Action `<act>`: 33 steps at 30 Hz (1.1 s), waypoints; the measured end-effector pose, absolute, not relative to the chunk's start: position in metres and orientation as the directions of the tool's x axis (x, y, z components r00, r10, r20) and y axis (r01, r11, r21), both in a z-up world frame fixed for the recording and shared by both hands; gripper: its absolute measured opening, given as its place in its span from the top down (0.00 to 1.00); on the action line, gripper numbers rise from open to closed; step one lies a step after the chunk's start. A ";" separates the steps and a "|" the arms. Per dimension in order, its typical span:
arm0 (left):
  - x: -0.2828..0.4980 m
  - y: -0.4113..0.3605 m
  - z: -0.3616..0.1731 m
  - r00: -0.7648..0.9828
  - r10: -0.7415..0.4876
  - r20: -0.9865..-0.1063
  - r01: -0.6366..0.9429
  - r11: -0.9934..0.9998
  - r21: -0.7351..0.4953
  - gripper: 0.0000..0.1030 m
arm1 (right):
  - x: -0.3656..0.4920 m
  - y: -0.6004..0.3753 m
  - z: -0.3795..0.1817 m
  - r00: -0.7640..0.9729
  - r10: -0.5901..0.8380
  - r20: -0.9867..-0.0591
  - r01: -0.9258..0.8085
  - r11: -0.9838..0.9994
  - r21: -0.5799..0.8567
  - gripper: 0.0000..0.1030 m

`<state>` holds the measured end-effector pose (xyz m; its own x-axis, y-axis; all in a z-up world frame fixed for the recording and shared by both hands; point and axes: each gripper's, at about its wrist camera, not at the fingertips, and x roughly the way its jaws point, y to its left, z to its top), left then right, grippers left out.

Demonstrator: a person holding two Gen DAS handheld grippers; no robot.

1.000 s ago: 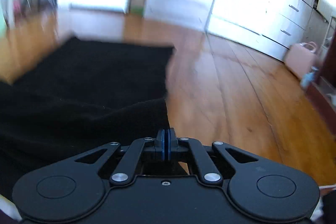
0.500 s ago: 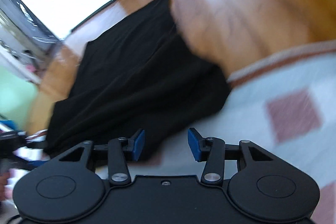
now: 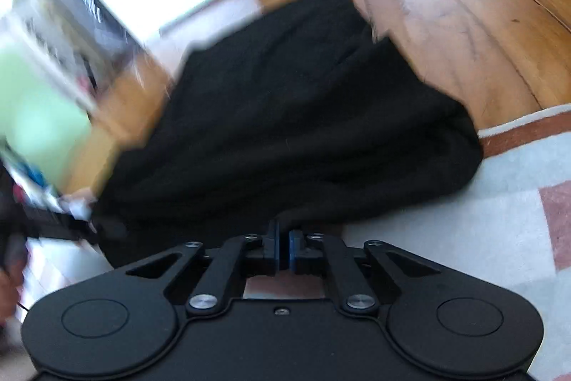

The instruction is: Fold clothes

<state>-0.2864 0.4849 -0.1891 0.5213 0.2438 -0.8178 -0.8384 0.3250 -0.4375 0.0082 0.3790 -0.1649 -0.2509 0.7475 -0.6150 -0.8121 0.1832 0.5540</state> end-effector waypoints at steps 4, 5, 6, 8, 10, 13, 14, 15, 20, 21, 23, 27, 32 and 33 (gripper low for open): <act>-0.314 0.470 -0.156 0.602 0.255 -0.757 -0.789 0.331 -0.517 0.92 | 0.003 0.348 -0.119 -0.304 0.791 -0.531 -0.857 0.016 0.515 0.93; -0.321 0.469 -0.158 0.620 0.222 -0.753 -0.776 0.320 -0.544 0.86 | -0.005 0.345 -0.116 -0.300 0.758 -0.579 -0.901 -0.027 0.432 0.93; -0.328 0.468 -0.160 0.634 0.188 -0.750 -0.763 0.307 -0.568 0.80 | -0.009 0.343 -0.120 -0.294 0.716 -0.633 -0.924 -0.045 0.379 0.93; -0.333 0.471 -0.194 0.534 0.039 -0.845 -0.830 0.218 -0.514 0.61 | -0.008 0.341 -0.144 -0.259 0.627 -0.734 -0.938 0.018 0.346 0.92; -0.329 0.471 -0.218 0.347 -0.029 -0.937 -0.913 0.217 -0.345 0.66 | -0.002 0.335 -0.163 -0.252 0.585 -0.771 -0.920 0.103 0.379 0.88; -0.328 0.471 -0.193 0.364 0.088 -0.927 -0.907 0.262 -0.331 0.39 | 0.013 0.314 -0.165 -0.285 0.600 -0.747 -0.876 0.154 0.458 0.67; -0.331 0.472 -0.182 0.380 0.140 -0.914 -0.905 0.260 -0.336 0.35 | 0.018 0.309 -0.162 -0.291 0.609 -0.738 -0.868 0.156 0.471 0.61; -0.337 0.474 -0.171 0.405 0.198 -0.893 -0.901 0.252 -0.352 0.32 | 0.022 0.308 -0.157 -0.277 0.622 -0.733 -0.871 0.161 0.465 0.57; -0.356 0.492 -0.156 0.393 0.353 -0.849 -0.919 0.188 -0.347 0.21 | 0.056 0.317 -0.138 -0.112 0.706 -0.699 -0.839 0.310 0.448 0.17; -0.355 0.497 -0.160 0.364 0.352 -0.863 -0.931 0.174 -0.321 0.20 | 0.065 0.321 -0.136 -0.080 0.714 -0.696 -0.829 0.341 0.444 0.16; -0.354 0.506 -0.174 0.305 0.328 -0.894 -0.952 0.146 -0.271 0.21 | 0.077 0.342 -0.147 -0.070 0.698 -0.713 -0.832 0.353 0.427 0.16; -0.332 0.521 -0.191 0.375 0.220 -0.901 -0.922 0.195 -0.336 0.21 | 0.076 0.385 -0.175 -0.009 0.672 -0.741 -0.817 0.422 0.393 0.16; -0.295 0.517 -0.181 0.259 0.324 -0.910 -0.930 0.339 -0.144 0.20 | 0.056 0.406 -0.183 0.128 0.659 -0.741 -0.894 0.401 0.201 0.42; -0.299 0.515 -0.189 0.178 0.316 -0.932 -0.938 0.340 -0.064 0.20 | 0.053 0.407 -0.184 0.145 0.666 -0.731 -0.908 0.383 0.168 0.46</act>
<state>-0.2994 0.5154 -0.1887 0.1780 0.3161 -0.9319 -0.9382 0.3401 -0.0638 0.0531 0.4067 -0.1841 0.1452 0.6664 -0.7313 -0.9084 0.3826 0.1683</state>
